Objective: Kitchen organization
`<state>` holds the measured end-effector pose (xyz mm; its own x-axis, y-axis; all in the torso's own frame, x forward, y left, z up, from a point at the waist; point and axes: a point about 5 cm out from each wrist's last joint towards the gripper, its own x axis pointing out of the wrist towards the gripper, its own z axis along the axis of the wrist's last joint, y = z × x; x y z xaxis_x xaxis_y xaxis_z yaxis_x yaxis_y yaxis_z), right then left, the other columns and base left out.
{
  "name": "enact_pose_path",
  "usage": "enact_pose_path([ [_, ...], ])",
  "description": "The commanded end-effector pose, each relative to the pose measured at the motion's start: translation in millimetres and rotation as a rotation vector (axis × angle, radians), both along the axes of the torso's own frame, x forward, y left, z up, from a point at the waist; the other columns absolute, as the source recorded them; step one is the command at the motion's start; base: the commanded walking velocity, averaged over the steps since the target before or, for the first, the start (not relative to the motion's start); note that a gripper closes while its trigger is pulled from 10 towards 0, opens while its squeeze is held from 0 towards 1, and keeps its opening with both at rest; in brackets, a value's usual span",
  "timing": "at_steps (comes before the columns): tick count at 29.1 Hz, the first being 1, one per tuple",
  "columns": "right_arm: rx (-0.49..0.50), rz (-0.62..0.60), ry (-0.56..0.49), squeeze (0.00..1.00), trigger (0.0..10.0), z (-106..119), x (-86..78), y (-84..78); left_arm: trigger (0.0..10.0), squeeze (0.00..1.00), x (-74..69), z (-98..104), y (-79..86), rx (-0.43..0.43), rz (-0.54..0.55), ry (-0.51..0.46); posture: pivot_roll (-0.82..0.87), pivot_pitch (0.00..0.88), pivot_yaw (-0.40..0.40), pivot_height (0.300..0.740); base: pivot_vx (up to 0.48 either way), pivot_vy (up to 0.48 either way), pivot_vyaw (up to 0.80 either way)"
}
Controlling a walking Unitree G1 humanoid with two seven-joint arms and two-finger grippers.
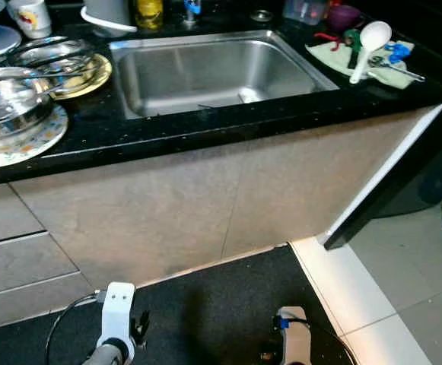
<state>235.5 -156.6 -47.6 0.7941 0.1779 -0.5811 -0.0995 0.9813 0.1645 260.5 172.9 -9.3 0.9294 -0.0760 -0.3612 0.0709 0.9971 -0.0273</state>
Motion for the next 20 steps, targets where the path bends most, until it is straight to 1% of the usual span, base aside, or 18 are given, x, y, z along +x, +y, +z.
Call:
enact_pose_path([
  [1,-0.011,-0.016,0.038,0.00,10.0,-7.8,-11.8,-7.1,10.0,0.00,-7.3,-6.4,-4.1,-0.003,-0.020,0.023,-0.08,0.197,-0.040,0.740,0.000,0.000,0.00],
  [8,-0.004,-0.022,0.032,0.00,10.0,-6.9,-10.5,-7.3,10.0,0.00,-6.4,-6.3,-1.6,0.035,-0.023,0.033,-0.08,0.193,-0.039,0.740,0.000,0.000,0.00],
  [17,-0.004,-0.028,0.026,0.00,10.0,-5.8,-8.8,-7.4,10.0,0.00,-5.2,-5.0,-3.9,0.030,-0.027,0.022,-0.08,0.190,-0.034,0.740,0.000,0.000,0.00],
  [20,0.000,-0.028,0.016,0.00,10.0,-4.5,-7.5,-7.5,10.0,0.00,-3.8,-2.7,-3.9,0.049,-0.039,0.007,-0.08,0.190,-0.033,0.740,0.000,0.000,0.00],
])
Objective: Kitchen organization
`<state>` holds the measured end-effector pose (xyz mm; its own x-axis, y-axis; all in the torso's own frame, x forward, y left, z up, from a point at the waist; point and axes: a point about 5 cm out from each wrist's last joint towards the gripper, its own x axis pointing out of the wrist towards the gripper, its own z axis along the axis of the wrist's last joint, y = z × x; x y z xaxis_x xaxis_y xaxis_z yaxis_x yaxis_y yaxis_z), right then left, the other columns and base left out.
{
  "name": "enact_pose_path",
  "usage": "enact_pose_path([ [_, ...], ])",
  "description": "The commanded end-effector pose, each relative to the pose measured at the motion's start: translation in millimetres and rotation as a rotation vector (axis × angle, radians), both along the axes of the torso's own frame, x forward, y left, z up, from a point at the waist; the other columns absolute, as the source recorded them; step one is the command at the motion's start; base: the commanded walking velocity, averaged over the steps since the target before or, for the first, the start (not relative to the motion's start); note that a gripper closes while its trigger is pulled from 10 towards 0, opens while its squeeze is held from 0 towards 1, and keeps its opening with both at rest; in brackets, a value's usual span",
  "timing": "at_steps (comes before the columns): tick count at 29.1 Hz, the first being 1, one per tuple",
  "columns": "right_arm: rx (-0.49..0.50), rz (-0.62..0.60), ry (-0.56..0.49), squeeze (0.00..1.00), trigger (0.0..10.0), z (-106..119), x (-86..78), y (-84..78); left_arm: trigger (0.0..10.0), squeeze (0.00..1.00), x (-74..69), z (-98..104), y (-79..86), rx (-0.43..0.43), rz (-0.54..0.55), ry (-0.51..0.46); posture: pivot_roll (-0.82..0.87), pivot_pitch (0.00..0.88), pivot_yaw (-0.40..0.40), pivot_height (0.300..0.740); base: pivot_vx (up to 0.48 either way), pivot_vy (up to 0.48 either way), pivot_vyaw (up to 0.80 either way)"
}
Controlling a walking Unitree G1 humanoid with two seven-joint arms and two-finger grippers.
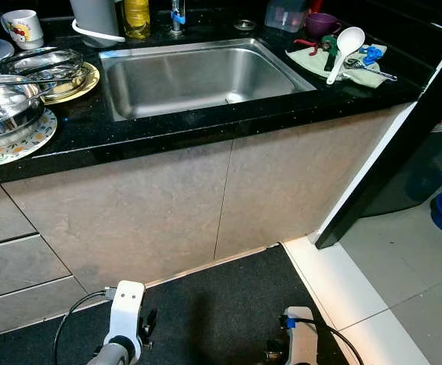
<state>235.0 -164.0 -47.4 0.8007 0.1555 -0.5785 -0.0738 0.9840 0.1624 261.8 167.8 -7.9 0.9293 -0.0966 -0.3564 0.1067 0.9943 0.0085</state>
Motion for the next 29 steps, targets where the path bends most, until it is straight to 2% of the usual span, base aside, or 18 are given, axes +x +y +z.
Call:
enact_pose_path([
  [1,0.003,-0.001,0.014,0.00,10.0,-4.0,-6.0,0.0,10.0,0.00,-4.6,-3.1,1.1,0.014,-0.007,0.012,-0.08,0.188,-0.032,0.740,0.000,0.000,0.00],
  [6,0.013,0.012,-0.032,0.00,10.0,2.5,0.8,-0.1,10.0,0.00,-1.9,3.8,-0.3,0.018,-0.046,-0.027,-0.08,0.185,-0.030,0.740,0.000,0.000,0.00],
  [8,0.057,-0.006,-0.158,0.00,10.0,22.9,21.1,-4.4,10.0,0.00,7.4,23.0,1.0,0.017,-0.076,-0.115,-0.08,0.183,-0.028,0.740,0.000,0.000,0.00],
  [9,0.057,-0.006,-0.158,0.00,10.0,22.9,21.1,-4.4,10.0,0.00,7.4,23.0,1.0,0.017,-0.076,-0.115,-0.08,0.183,-0.028,0.740,0.000,0.000,0.00],
  [10,0.095,-0.032,-0.294,0.00,10.0,48.1,41.9,-10.2,10.0,0.00,17.7,44.4,4.8,0.030,-0.085,-0.201,-0.08,0.180,-0.027,0.740,0.000,0.000,0.00],
  [11,0.095,-0.032,-0.294,0.00,10.0,48.1,41.9,-10.2,10.0,0.00,17.7,44.4,4.8,0.030,-0.085,-0.201,-0.08,0.180,-0.027,0.740,0.000,0.000,0.00],
  [12,0.118,-0.046,-0.400,0.00,10.0,70.1,57.2,-13.6,10.0,0.00,26.4,61.6,8.1,0.042,-0.082,-0.262,-0.08,0.178,-0.026,0.740,0.000,0.000,0.00],
  [13,0.123,-0.048,-0.421,0.00,10.0,74.7,60.1,-14.2,10.0,0.00,28.1,65.1,8.7,0.044,-0.081,-0.273,-0.08,0.178,-0.026,0.740,0.000,0.000,0.00],
  [14,0.159,-0.075,-0.541,0.00,10.0,104.1,77.1,-18.2,10.0,0.00,39.1,85.8,11.2,0.044,-0.064,-0.340,-0.08,0.177,-0.025,0.740,0.000,0.000,0.00],
  [15,0.159,-0.075,-0.541,0.00,10.0,104.1,77.1,-18.2,10.0,0.00,39.1,85.8,11.2,0.044,-0.064,-0.340,-0.08,0.177,-0.025,0.740,0.000,0.000,0.00],
  [19,0.224,-0.127,-0.786,0.00,10.0,172.6,104.6,-24.6,10.0,0.00,61.7,128.6,9.7,0.058,-0.054,-0.425,-0.08,0.173,-0.025,0.740,0.000,0.000,0.00],
  [20,0.230,-0.137,-0.826,0.00,10.0,184.3,107.7,-25.6,10.0,0.00,65.3,135.0,8.2,0.067,-0.059,-0.431,-0.08,0.173,-0.025,0.740,0.000,0.000,0.00],
  [21,0.230,-0.137,-0.826,0.00,10.0,184.3,107.7,-25.6,10.0,0.00,65.3,135.0,8.2,0.067,-0.059,-0.431,-0.08,0.173,-0.025,0.740,0.000,0.000,0.00],
  [23,0.254,-0.162,-0.913,0.00,10.0,209.0,112.6,-26.5,10.0,0.00,71.1,148.3,3.2,0.071,-0.074,-0.450,-0.07,0.171,-0.023,0.740,0.000,0.000,0.00],
  [24,0.254,-0.162,-0.913,0.00,10.0,209.0,112.6,-26.5,10.0,0.00,71.1,148.3,3.2,0.071,-0.074,-0.450,-0.07,0.171,-0.023,0.740,0.000,0.000,0.00],
  [29,0.252,-0.140,-1.051,0.00,10.0,252.8,114.3,-18.8,10.0,0.00,76.9,182.0,-9.9,0.064,-0.106,-0.540,-0.08,0.174,-0.018,0.740,0.000,0.000,0.00],
])
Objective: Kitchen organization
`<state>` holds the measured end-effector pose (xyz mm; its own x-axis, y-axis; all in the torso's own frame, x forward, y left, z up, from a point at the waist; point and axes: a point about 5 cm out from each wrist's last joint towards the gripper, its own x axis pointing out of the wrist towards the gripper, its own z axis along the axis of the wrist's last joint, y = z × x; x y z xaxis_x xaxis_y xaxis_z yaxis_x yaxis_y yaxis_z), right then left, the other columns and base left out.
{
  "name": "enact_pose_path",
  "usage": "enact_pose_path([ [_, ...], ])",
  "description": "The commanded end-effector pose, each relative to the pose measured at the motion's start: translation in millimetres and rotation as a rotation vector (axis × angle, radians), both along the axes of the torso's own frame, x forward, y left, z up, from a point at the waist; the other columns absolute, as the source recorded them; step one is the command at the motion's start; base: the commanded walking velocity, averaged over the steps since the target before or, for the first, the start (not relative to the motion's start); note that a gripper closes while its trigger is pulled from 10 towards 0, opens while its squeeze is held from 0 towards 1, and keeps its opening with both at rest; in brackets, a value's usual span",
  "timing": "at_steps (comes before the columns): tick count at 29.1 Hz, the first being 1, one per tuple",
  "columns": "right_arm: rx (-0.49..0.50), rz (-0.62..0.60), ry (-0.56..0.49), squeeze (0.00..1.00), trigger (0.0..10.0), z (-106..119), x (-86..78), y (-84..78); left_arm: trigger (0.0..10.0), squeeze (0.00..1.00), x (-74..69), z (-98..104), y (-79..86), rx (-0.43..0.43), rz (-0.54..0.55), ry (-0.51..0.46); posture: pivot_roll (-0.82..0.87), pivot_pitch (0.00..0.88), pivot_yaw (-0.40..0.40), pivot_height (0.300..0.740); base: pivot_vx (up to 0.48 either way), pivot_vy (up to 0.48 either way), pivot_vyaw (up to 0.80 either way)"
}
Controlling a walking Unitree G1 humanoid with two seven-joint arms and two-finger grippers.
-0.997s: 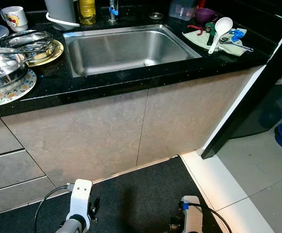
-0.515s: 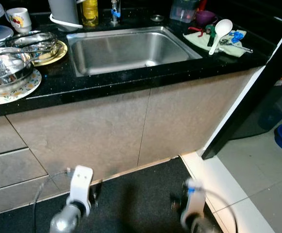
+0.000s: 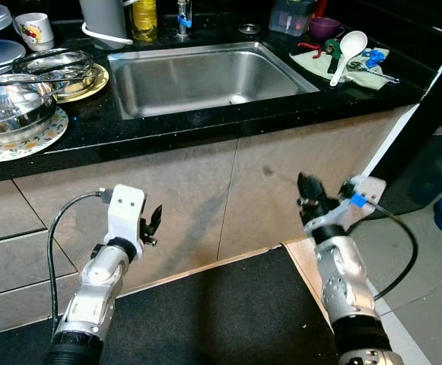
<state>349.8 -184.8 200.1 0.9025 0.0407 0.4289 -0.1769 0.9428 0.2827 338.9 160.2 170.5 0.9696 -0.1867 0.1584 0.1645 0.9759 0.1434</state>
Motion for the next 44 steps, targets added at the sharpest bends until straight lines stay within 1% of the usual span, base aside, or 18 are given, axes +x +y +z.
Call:
enact_pose_path([
  [1,-0.002,0.012,-0.032,0.00,10.0,12.2,-0.8,4.7,10.0,0.00,1.4,12.9,-4.4,-0.002,-0.011,-0.027,-0.08,0.175,-0.017,0.740,0.000,0.000,0.00],
  [2,-0.008,0.012,-0.039,0.00,10.0,15.1,-0.6,5.7,10.0,0.00,2.5,18.9,-5.6,-0.003,-0.014,-0.047,-0.08,0.175,-0.017,0.740,0.000,0.000,0.00],
  [3,-0.015,0.012,-0.056,0.00,10.0,22.4,-0.7,7.1,10.0,0.00,4.3,35.3,-9.2,-0.007,-0.028,-0.099,-0.08,0.178,-0.021,0.740,0.000,0.000,0.00],
  [4,-0.015,0.012,-0.056,0.00,10.0,22.4,-0.7,7.1,10.0,0.00,4.3,35.3,-9.2,-0.007,-0.028,-0.099,-0.08,0.178,-0.021,0.740,0.000,0.000,0.00],
  [5,-0.017,0.011,-0.064,0.00,10.0,25.9,-0.9,7.4,10.0,0.00,4.7,43.2,-11.1,-0.011,-0.036,-0.123,-0.08,0.178,-0.021,0.740,0.000,0.000,0.00],
  [6,-0.007,0.011,-0.084,0.00,10.0,35.9,-1.8,7.6,10.0,0.00,4.1,63.8,-14.6,-0.039,-0.056,-0.185,-0.08,0.178,-0.021,0.740,0.000,0.000,0.00],
  [8,0.002,0.013,-0.118,0.00,10.0,49.5,-2.2,7.9,10.0,0.00,2.9,87.3,-17.1,-0.089,-0.079,-0.251,-0.08,0.182,-0.022,0.740,0.000,0.000,0.00],
  [9,0.003,0.014,-0.129,0.00,10.0,53.6,-2.3,8.1,10.0,0.00,2.3,94.2,-17.6,-0.104,-0.086,-0.270,-0.08,0.182,-0.022,0.740,0.000,0.000,0.00],
  [10,0.003,0.014,-0.129,0.00,10.0,53.6,-2.3,8.1,10.0,0.00,2.3,94.2,-17.6,-0.104,-0.086,-0.270,-0.08,0.182,-0.022,0.740,0.000,0.000,0.00],
  [12,0.000,0.014,-0.157,0.00,10.0,63.8,-3.4,8.5,10.0,0.00,3.2,102.2,-15.4,-0.114,-0.075,-0.266,-0.08,0.184,-0.022,0.740,0.000,0.000,0.00],
  [14,-0.002,0.015,-0.183,0.00,10.0,72.9,-4.4,9.1,10.0,0.00,7.4,99.9,-10.2,-0.084,-0.035,-0.214,-0.07,0.183,-0.022,0.740,0.000,0.000,0.00],
  [16,-0.009,0.013,-0.201,0.00,10.0,78.9,-4.7,9.5,10.0,0.00,10.6,94.3,-4.7,-0.024,0.008,-0.183,-0.08,0.182,-0.021,0.740,0.000,0.000,0.00],
  [17,-0.009,0.013,-0.207,0.00,10.0,81.7,-4.8,9.5,10.0,0.00,11.1,93.0,-1.9,-0.027,0.023,-0.176,-0.08,0.182,-0.021,0.740,0.000,0.000,0.00],
  [21,-0.019,0.011,-0.210,0.00,10.0,84.3,-4.8,9.5,10.0,0.00,10.8,94.2,-0.7,-0.051,0.019,-0.169,-0.08,0.182,-0.021,0.740,0.000,0.000,0.00],
  [28,-0.041,0.007,-0.198,0.00,10.0,84.2,-3.8,11.3,10.0,0.00,9.3,102.4,-5.2,-0.046,-0.024,-0.182,-0.07,0.183,-0.024,0.740,0.000,0.000,0.00],
  [34,-0.052,0.019,-0.187,0.00,10.0,84.6,-2.7,14.2,10.0,0.00,9.8,107.7,-8.3,-0.033,-0.035,-0.188,-0.07,0.182,-0.020,0.740,0.280,0.000,0.00],
  [44,-0.052,0.022,-0.183,0.00,10.0,84.8,-2.6,15.5,10.0,0.00,9.0,110.2,-9.4,-0.026,-0.050,-0.192,-0.07,0.183,-0.020,0.740,0.311,0.000,0.00],
])
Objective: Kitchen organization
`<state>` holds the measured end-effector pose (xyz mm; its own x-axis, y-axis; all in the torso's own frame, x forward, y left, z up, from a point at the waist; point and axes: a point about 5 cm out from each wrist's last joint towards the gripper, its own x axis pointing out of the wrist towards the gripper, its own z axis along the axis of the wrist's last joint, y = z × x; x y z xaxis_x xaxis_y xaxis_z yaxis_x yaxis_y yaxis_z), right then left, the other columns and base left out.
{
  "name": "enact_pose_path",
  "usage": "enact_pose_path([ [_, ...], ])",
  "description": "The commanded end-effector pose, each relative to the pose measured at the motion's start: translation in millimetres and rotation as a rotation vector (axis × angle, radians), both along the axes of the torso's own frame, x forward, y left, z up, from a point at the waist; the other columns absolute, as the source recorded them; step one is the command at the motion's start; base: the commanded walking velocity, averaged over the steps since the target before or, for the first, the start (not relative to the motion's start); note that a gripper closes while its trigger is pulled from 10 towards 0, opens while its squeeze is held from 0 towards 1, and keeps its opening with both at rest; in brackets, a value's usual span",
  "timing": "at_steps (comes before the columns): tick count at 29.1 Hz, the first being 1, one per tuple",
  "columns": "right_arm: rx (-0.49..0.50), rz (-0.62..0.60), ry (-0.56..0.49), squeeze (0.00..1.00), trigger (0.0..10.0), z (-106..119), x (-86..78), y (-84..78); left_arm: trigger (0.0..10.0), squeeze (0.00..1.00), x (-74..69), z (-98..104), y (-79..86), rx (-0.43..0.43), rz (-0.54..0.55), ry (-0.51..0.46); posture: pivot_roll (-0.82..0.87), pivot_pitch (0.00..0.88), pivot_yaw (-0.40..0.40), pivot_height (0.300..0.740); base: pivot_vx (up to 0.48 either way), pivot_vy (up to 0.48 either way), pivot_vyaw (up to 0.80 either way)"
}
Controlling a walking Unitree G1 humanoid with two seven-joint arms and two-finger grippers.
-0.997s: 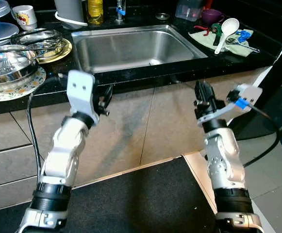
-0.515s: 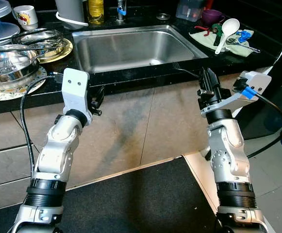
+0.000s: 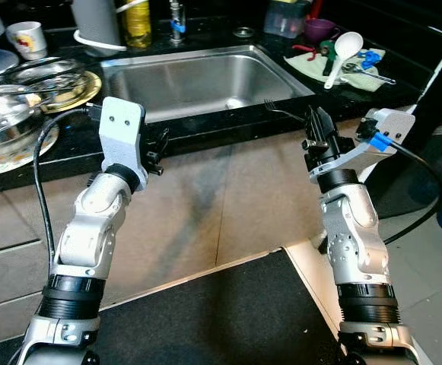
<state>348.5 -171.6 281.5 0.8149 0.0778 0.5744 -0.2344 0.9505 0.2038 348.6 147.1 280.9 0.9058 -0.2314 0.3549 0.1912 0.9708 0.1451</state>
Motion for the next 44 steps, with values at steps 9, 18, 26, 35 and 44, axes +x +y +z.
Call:
enact_pose_path([
  [9,-0.010,0.009,-0.016,0.00,10.0,5.3,-1.6,3.4,10.0,0.00,-1.7,3.2,3.9,0.013,0.006,-0.001,-0.07,0.181,-0.020,0.740,0.331,0.000,0.00],
  [18,-0.008,0.009,-0.020,0.00,10.0,6.5,-1.7,2.6,10.0,0.00,-2.6,5.1,1.9,0.023,-0.002,-0.006,-0.07,0.181,-0.018,0.740,0.322,0.000,0.00],
  [26,-0.003,0.007,-0.021,0.00,10.0,6.3,-1.7,1.7,10.0,0.00,-2.4,6.7,-0.2,0.032,-0.010,-0.010,-0.07,0.172,-0.015,0.740,0.320,0.000,0.00],
  [35,0.005,0.007,-0.019,0.00,10.0,5.7,-2.0,1.6,10.0,0.00,-2.3,6.1,-3.2,0.047,-0.019,-0.005,-0.07,0.164,-0.013,0.740,0.312,0.000,0.00],
  [44,0.004,0.005,-0.021,0.00,10.0,5.2,-2.6,1.4,10.0,0.00,-2.1,5.3,-4.3,0.047,-0.027,0.001,-0.07,0.160,-0.009,0.740,0.313,0.000,0.00],
])
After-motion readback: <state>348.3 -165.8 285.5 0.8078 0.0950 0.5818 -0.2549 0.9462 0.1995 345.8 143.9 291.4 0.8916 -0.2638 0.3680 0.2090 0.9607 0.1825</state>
